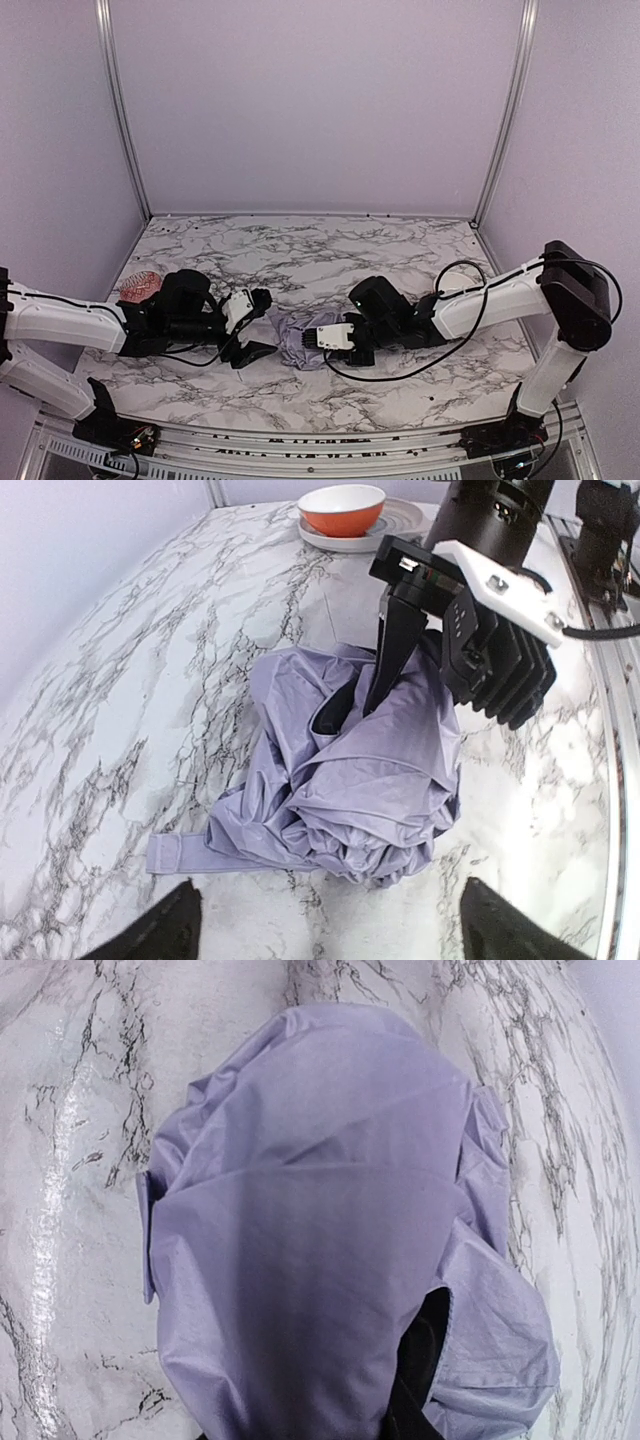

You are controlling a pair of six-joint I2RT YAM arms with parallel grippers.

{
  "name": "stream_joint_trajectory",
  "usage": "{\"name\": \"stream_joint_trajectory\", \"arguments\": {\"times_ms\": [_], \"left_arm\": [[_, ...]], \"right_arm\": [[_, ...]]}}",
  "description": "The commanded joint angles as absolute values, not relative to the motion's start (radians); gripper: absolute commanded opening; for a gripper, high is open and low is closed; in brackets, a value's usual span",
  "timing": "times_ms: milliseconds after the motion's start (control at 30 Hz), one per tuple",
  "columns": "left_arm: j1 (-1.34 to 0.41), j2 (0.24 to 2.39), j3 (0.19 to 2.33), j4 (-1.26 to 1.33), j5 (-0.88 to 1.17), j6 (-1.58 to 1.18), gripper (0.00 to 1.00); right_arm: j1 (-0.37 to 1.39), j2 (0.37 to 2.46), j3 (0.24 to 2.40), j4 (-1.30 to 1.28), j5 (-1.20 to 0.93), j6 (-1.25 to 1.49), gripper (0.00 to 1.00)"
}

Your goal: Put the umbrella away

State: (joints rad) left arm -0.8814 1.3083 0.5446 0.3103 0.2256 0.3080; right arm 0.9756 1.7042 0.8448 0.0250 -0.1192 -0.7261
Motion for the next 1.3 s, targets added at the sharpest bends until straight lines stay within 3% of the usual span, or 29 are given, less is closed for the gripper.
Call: {"name": "stream_joint_trajectory", "arguments": {"times_ms": [0, 67, 100, 200, 367, 667, 933, 1033, 1100, 1267], "left_arm": [[-0.929, 1.298, 0.493, 0.425, 0.201, 0.234, 0.67], [-0.967, 1.335, 0.492, 0.424, 0.199, 0.207, 0.5], [-0.988, 1.358, 0.501, 0.419, 0.184, 0.197, 0.5], [-1.043, 1.417, 0.536, 0.415, 0.077, 0.211, 0.73], [-1.052, 1.427, 0.589, 0.416, 0.062, 0.377, 0.89], [-1.077, 1.434, 0.563, 0.411, 0.05, 0.809, 0.92], [-1.082, 1.642, 0.709, 0.309, 0.077, 0.801, 0.94], [-1.083, 1.708, 0.751, 0.301, 0.058, 0.785, 0.9], [-1.083, 1.734, 0.765, 0.273, 0.045, 0.795, 0.8], [-1.083, 1.77, 0.805, 0.076, 0.055, 0.803, 0.6]], "right_arm": [[0.953, 1.768, 0.851, -0.135, -0.192, -0.644, 0.13], [0.953, 1.782, 0.865, -0.162, -0.193, -0.641, 0.14], [0.952, 1.79, 0.874, -0.176, -0.194, -0.637, 0.15], [0.951, 1.802, 0.889, -0.202, -0.22, -0.634, 0.16], [0.929, 1.822, 0.92, -0.252, -0.33, -0.615, 0.17], [0.885, 1.898, 0.991, -0.405, -0.518, -0.564, 0.19], [0.852, 1.958, 1.065, -0.467, -0.643, -0.537, 0.23], [0.848, 1.957, 1.071, -0.447, -0.675, -0.534, 0.26], [0.848, 1.958, 1.08, -0.447, -0.694, -0.531, 0.27], [0.76, 1.937, 1.08, -0.402, -0.772, -0.467, 0.43]]}}
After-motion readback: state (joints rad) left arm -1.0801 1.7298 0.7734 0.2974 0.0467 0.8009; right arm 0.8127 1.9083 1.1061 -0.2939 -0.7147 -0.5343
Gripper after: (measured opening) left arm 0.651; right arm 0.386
